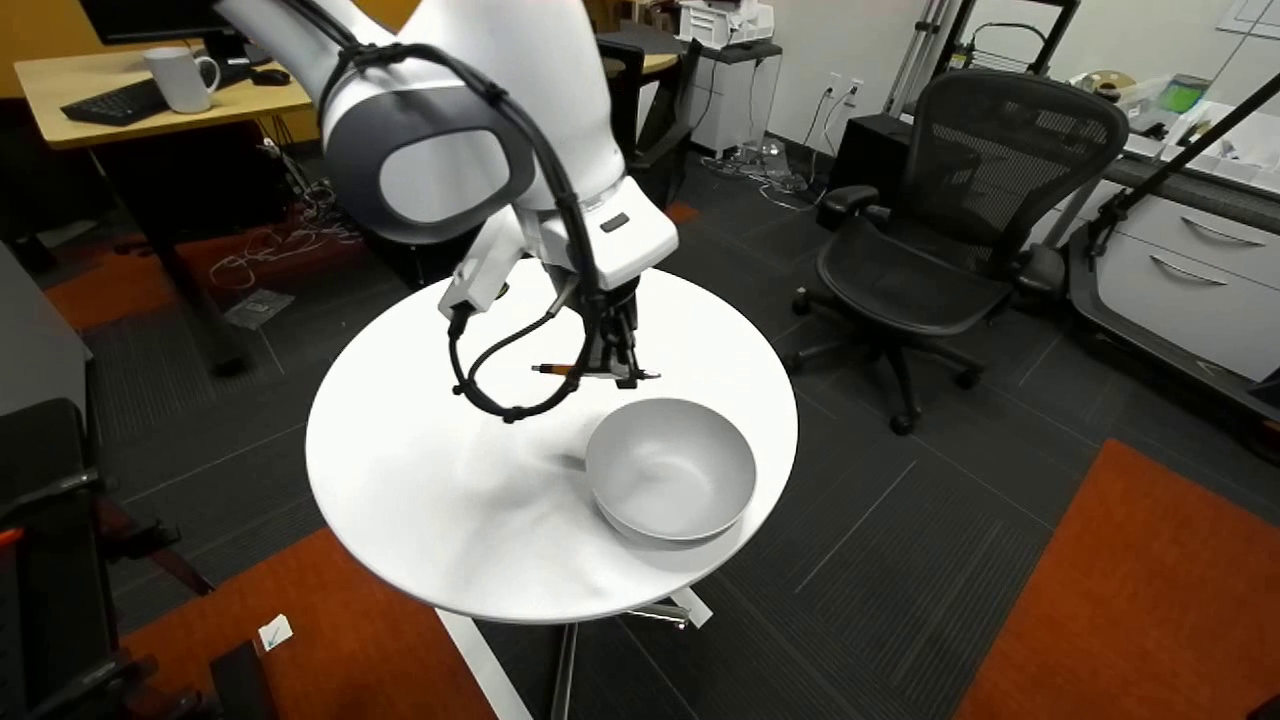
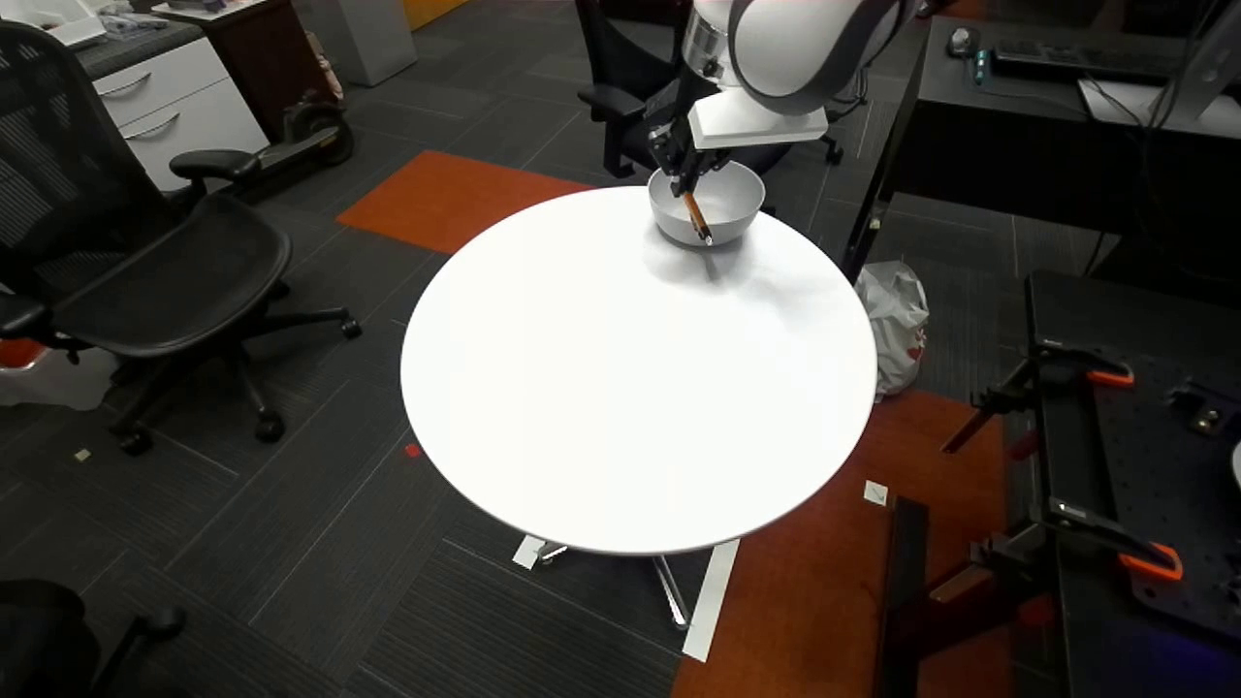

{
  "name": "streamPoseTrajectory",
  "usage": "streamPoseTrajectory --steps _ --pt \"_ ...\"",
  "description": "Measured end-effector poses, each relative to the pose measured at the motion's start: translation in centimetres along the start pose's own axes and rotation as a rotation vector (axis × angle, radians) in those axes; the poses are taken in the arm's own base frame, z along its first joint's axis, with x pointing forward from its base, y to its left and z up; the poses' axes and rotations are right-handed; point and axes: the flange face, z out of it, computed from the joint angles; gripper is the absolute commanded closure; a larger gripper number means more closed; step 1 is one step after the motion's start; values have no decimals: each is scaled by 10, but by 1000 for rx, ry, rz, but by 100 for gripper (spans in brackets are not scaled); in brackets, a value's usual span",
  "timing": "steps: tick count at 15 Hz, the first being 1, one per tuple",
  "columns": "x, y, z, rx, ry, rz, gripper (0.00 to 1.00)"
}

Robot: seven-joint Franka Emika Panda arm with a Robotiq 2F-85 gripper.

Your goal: Put the pen on the table

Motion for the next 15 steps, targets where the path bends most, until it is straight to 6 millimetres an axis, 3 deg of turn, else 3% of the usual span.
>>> streamPoseTrajectory --steps 4,7,11,15 --pt "-58 2 3 22 -1 11 97" --pt "-90 6 2 42 -3 -5 97" --pt "-123 7 0 52 -38 -19 97" --pt "-148 -6 0 69 -72 -46 97"
